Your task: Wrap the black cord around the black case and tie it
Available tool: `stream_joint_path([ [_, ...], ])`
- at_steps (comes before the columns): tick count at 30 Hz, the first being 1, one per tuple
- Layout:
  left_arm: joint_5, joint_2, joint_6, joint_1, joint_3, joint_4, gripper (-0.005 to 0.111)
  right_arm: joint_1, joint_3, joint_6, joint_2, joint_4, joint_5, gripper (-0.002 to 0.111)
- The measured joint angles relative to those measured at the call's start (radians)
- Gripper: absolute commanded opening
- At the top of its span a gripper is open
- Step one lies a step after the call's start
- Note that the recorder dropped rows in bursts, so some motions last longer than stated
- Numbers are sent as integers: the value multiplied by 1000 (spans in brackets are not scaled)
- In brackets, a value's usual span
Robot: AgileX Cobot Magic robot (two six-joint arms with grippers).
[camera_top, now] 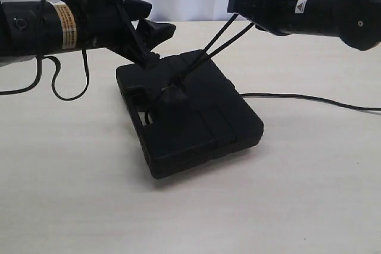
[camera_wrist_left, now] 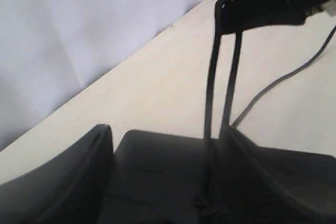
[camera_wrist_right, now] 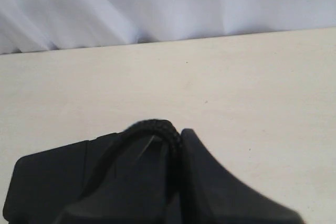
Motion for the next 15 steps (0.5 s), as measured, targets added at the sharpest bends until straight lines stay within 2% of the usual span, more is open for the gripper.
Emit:
stream_joint_path([
  [3,-137,57,-21,0,-2,8,57,0,0,-44,0,0,1,4],
  [4,-227,117,-15,0,-12,10,57,0,0,-80,0,0,5,4],
  [9,-344,308,-9,-3,-145,-72,57,0,0,-183,0,0,44,4],
  [11,-450,390,-2,-3,-196,-74,57,0,0,-221,0,0,63,4],
  [15,-483,471,13,-32,-251,-63,57,0,0,-249,0,0,75,4],
])
